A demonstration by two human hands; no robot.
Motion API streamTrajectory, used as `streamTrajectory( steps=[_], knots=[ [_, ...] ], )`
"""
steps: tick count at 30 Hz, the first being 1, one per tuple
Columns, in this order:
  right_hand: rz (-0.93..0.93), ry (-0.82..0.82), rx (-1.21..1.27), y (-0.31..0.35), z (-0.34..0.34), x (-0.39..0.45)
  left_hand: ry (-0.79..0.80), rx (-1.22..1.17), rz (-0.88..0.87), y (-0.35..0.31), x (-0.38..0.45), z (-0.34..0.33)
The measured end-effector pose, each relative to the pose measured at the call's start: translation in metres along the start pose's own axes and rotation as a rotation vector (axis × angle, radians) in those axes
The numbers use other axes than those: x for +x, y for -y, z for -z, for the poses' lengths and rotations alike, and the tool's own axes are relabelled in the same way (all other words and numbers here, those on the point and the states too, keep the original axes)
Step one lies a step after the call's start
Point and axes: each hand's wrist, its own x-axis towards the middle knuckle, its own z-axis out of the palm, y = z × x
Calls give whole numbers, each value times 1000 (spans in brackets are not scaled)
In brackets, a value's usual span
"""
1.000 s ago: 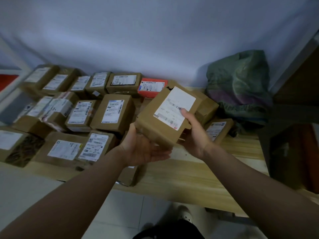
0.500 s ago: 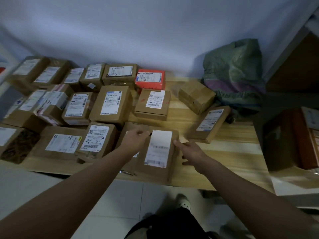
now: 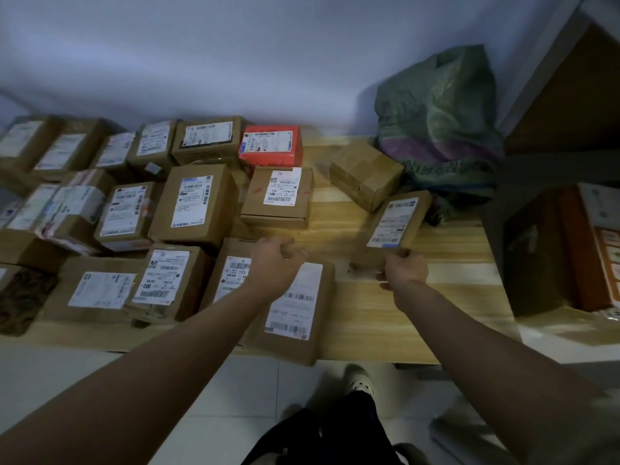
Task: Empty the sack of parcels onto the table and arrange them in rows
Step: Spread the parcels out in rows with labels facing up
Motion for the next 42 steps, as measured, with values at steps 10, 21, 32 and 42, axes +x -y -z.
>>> streamTrajectory(
  steps=[10, 21, 32, 42],
  knots=[
    [169, 39, 466, 28, 32, -48, 187, -565, 147, -37, 6, 8],
    [82, 90, 216, 14, 39, -80, 285, -519, 33, -39, -4, 19],
    [-8, -47, -501, -50, 28, -60, 157, -298, -33, 1, -5, 40],
    [544, -22, -672, 56, -49, -12, 75, -414, 80, -7, 49, 54]
  ],
)
